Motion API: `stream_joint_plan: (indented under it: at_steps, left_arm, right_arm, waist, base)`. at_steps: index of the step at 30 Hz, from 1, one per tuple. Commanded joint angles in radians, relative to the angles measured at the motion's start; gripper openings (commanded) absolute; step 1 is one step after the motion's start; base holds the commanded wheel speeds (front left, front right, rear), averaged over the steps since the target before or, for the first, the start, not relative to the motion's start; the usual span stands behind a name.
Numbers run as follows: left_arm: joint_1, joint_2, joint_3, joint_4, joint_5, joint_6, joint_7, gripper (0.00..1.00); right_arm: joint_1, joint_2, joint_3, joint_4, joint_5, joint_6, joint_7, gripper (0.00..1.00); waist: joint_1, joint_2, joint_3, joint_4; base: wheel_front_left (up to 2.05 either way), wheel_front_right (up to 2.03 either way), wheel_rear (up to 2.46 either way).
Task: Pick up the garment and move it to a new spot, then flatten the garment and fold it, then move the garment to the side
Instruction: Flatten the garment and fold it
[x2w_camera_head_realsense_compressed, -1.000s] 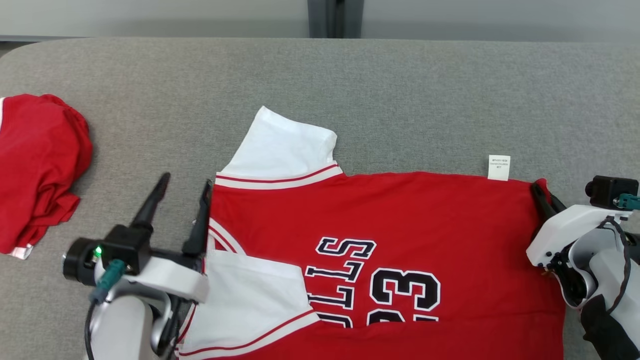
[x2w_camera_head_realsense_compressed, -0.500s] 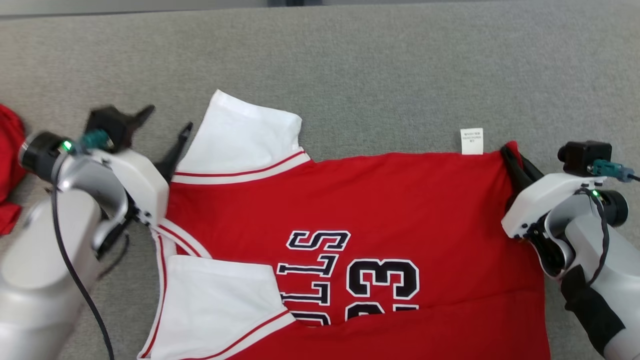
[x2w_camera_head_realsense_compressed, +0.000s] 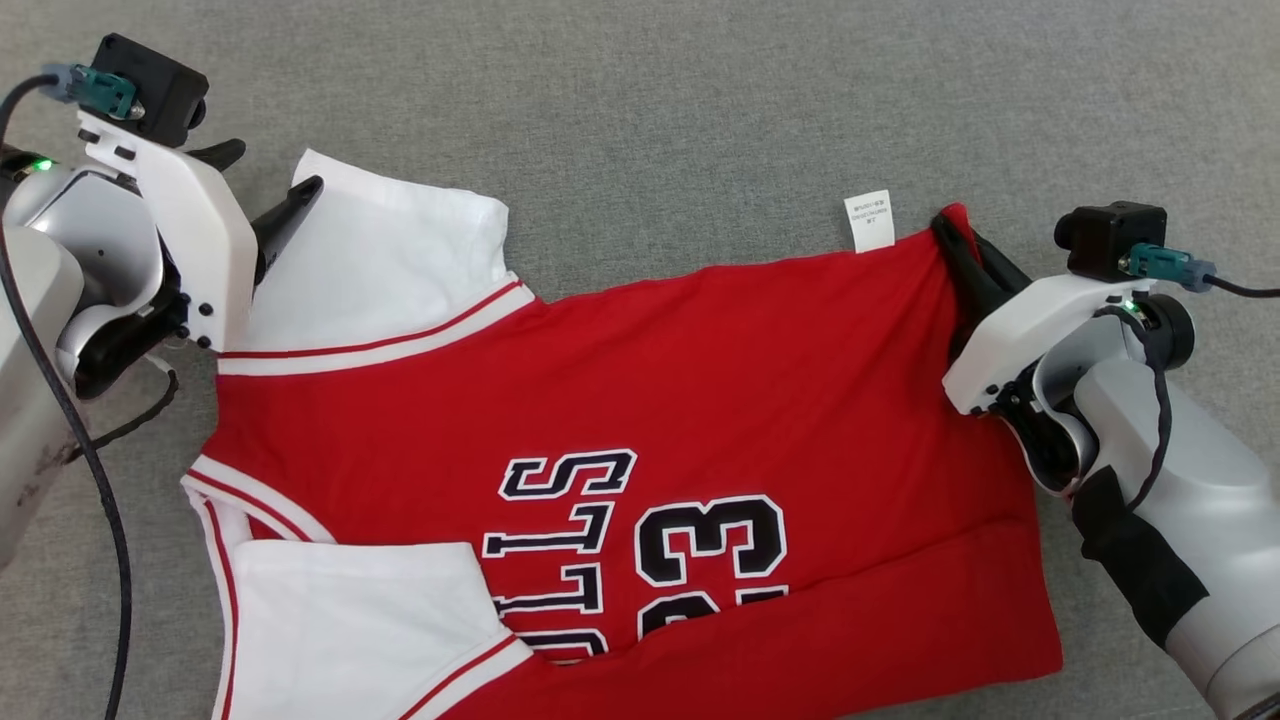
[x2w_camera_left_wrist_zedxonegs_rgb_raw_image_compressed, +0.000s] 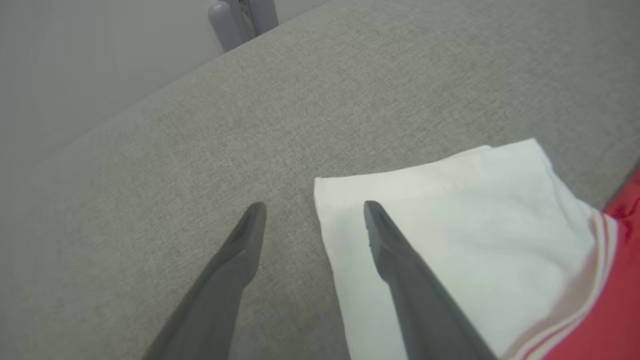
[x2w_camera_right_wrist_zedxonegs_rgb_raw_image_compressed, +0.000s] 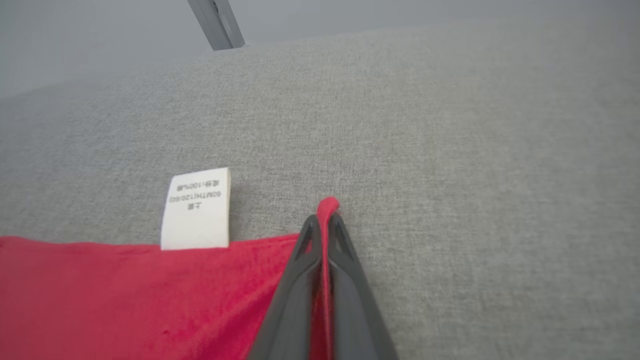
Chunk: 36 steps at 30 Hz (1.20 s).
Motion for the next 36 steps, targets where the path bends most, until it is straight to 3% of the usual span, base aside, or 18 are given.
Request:
stream_joint_plan:
  at_steps: [1,21,22,23,24,25,36]
  left_arm:
    - [-0.027,0.007,-0.013,0.007,-0.020,-0.001,0.011,1.00]
    - [-0.183,0.020,-0.277,0.098,-0.207,-0.001,0.022,1.00]
    - [-0.185,0.017,-0.285,0.098,-0.215,-0.001,0.024,0.78]
    - [-0.186,0.016,-0.291,0.098,-0.219,-0.001,0.023,0.40]
    - [-0.189,0.016,-0.296,0.099,-0.226,-0.001,0.022,0.15]
    - [-0.193,0.016,-0.302,0.099,-0.230,-0.001,0.021,0.00]
    - [-0.203,0.011,-0.325,0.091,-0.282,-0.001,-0.051,0.00]
  right_arm:
    - [-0.004,-0.004,0.007,0.010,0.008,-0.001,-0.001,0.00]
    - [-0.038,0.004,0.110,0.044,0.098,-0.005,-0.017,0.00]
    - [-0.039,0.004,0.114,0.045,0.101,-0.005,-0.017,0.00]
    - [-0.039,0.003,0.117,0.046,0.102,-0.005,-0.018,0.00]
    - [-0.040,0.001,0.121,0.047,0.107,-0.005,-0.018,0.00]
    - [-0.041,0.000,0.125,0.048,0.109,-0.005,-0.018,0.00]
    - [-0.030,-0.009,0.130,0.046,0.129,-0.005,-0.020,0.00]
  waist:
    - [0.0000,0.0000,0.011,-0.011]
    - [0.0000,0.0000,0.062,-0.042]
    - [0.0000,0.0000,0.062,-0.041]
    - [0.0000,0.0000,0.062,-0.041]
    - [0.0000,0.0000,0.063,-0.040]
    - [0.0000,0.0000,0.062,-0.039]
    - [0.0000,0.0000,0.035,-0.019]
  base:
    - [0.00,0.00,0.00]
    - [0.00,0.00,0.00]
    - [0.00,0.00,0.00]
    - [0.00,0.00,0.00]
    - [0.00,0.00,0.00]
    - [0.00,0.00,0.00]
    - [0.00,0.00,0.00]
